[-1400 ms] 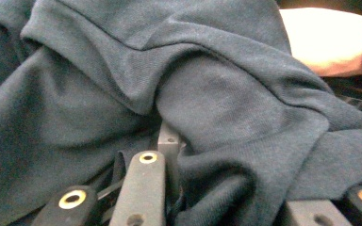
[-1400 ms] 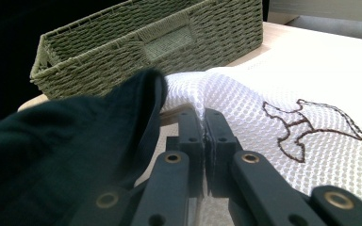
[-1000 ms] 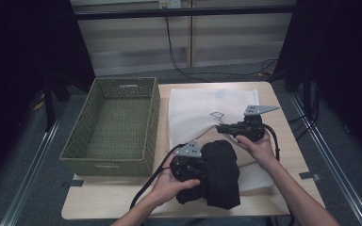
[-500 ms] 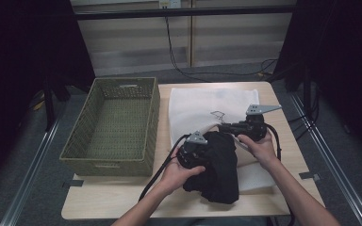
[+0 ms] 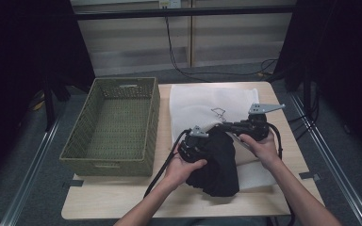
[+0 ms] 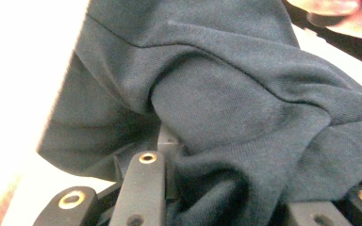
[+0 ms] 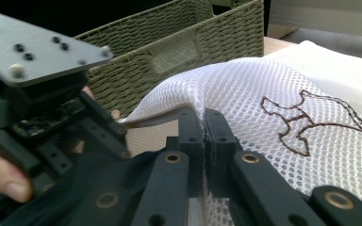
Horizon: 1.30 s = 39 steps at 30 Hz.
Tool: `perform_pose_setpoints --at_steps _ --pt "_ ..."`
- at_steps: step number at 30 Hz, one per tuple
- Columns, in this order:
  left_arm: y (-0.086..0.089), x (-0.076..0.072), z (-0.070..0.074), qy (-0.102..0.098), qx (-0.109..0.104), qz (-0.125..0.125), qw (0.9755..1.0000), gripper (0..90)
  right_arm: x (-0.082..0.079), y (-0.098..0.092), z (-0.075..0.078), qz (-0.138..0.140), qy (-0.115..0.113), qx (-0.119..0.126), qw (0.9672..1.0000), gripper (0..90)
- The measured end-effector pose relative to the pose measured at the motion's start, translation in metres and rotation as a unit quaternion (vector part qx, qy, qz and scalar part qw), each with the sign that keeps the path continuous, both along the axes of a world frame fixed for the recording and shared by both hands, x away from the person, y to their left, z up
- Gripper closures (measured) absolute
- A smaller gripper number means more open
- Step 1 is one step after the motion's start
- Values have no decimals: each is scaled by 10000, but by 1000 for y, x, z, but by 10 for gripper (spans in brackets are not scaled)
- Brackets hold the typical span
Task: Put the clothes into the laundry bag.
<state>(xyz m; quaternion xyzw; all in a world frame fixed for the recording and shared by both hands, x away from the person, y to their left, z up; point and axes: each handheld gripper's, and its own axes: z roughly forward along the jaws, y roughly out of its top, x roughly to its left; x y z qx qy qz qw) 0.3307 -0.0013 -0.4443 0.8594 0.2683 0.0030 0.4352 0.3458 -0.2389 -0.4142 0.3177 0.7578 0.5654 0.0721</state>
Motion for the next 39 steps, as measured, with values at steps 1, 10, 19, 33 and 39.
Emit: perform_pose_setpoints --at_steps 1,10,19,33,39 --pt "0 2 1 -4 2 26 10000 726 -1 0 1 13 -12 -5 10000 876" --pt "-17 20 3 -295 -158 491 9982 726 -3 4 5 44 -27 -35 10000 875" --pt "-30 28 -30 -356 115 645 9972 720 -2 4 -2 81 105 -149 9998 874" --pt "-25 23 -44 -377 223 652 9969 361 1 5 -16 84 296 -319 9990 867" --pt "-17 17 -32 -391 355 298 9982 229 3 3 -18 49 347 -330 9988 863"
